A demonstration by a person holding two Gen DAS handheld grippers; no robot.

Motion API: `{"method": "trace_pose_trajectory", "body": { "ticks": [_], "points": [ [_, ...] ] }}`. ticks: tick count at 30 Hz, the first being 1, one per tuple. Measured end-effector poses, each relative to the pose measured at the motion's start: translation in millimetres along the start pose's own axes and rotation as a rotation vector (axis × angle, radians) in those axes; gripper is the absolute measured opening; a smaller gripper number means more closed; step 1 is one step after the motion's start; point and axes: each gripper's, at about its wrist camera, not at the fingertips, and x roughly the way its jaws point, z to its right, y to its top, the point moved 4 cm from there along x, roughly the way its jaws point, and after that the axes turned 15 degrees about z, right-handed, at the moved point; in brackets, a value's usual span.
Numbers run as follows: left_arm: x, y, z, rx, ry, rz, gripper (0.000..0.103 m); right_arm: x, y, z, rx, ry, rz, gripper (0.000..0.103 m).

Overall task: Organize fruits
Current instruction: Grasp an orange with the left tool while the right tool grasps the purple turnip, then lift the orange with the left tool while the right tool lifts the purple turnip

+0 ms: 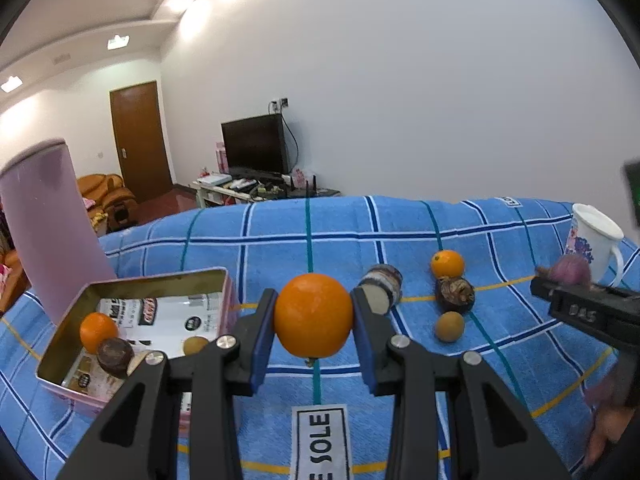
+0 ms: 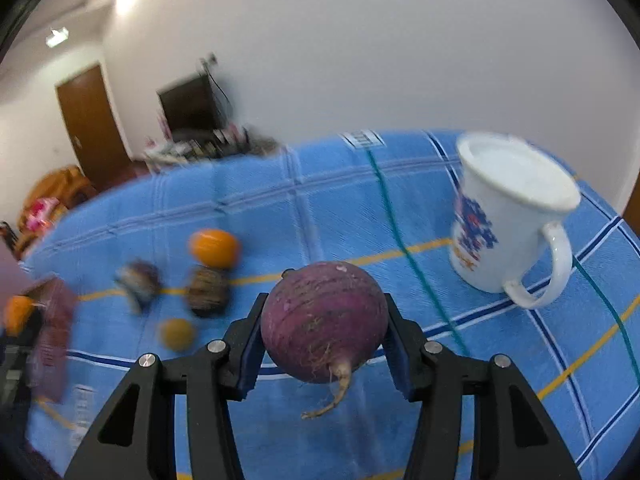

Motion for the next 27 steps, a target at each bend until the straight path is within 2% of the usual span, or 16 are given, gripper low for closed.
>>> {"method": "trace_pose_trajectory", "body": {
  "ticks": [4,7,8,16,27],
  "points": [
    [-2.3,-0.5,-1.5,0.013,0.017,0.013,0.038,-33.5,-1.6,-42.6,-0.005,0.081,0.114,0.054],
    [-2.2,-1.1,-4.2,0.0,0.02,0.01,0.038,-43.1,-14.1,-64.1,-0.032,0.109,0.157,0.054],
    [-2.1,-1.0,-4.9,-0.002,0.022,0.01,0.038,-44.4,-17.5,-69.0,-0.052,0.11,0.147,0.054],
    [-2.4,-1.1,-4.7,0.0,0.022,0.009,0.038,-58.0,-17.6,-74.5,-0.103,0.127,0.201,0.054],
    [-1.5,-1.6,-7.7,-0.014,0.023,-0.001,0.038,-58.2,-19.9,-73.1,-0.104,0.127,0.202,0.054]
  ]
}}
